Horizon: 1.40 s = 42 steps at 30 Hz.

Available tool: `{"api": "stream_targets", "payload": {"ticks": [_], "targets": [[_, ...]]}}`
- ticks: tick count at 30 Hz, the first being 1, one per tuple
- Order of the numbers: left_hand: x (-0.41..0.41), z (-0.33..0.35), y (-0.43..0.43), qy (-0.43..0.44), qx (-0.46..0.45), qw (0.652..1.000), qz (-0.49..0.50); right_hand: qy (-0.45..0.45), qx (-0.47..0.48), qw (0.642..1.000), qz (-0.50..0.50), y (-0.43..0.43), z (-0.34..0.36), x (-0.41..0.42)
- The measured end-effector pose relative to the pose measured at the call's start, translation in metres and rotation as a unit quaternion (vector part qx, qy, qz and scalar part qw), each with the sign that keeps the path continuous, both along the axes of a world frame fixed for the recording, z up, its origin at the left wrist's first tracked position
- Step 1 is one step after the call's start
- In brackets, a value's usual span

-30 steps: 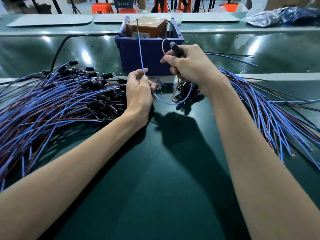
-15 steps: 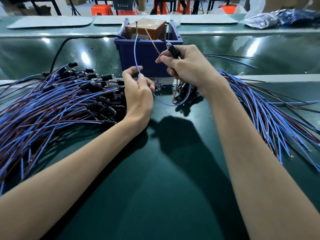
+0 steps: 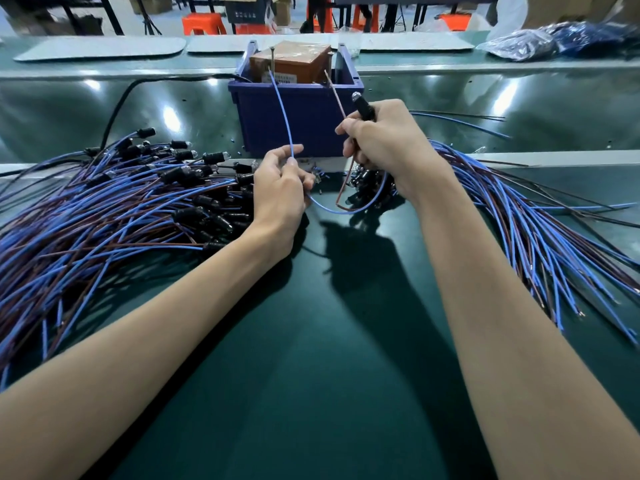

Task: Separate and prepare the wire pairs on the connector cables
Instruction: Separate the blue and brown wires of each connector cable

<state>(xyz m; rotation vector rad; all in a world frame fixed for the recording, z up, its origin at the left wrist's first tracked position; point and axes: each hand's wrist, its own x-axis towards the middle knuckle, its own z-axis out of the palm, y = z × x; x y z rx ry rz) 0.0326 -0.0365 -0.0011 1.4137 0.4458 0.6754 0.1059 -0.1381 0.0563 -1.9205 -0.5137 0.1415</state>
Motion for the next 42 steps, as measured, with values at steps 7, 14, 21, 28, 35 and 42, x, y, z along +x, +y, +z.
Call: {"api": "stream_targets", "payload": {"ticks": [7, 14, 21, 28, 35, 42], "targets": [[-0.001, -0.001, 0.0, 0.015, 0.012, 0.999, -0.032, 0.027, 0.031, 0.998, -0.045, -0.001, 0.001, 0.003], [-0.001, -0.001, 0.0, 0.011, 0.008, 0.999, -0.037, 0.04, 0.049, 0.995, -0.077, -0.003, 0.006, 0.001], [-0.001, 0.0, -0.001, 0.015, 0.01, 0.999, -0.047, 0.042, 0.055, 0.992, -0.101, -0.005, 0.007, 0.001], [0.001, -0.002, 0.0, 0.014, 0.013, 0.998, -0.058, 0.03, 0.05, 0.992, -0.111, -0.007, 0.007, 0.002], [0.001, -0.003, 0.0, -0.006, -0.001, 0.999, -0.043, 0.031, 0.05, 0.993, -0.099, -0.006, 0.008, 0.003], [-0.002, 0.0, 0.001, -0.032, -0.015, 0.999, -0.032, 0.046, -0.076, 0.99, 0.107, -0.018, 0.018, -0.01]]}}
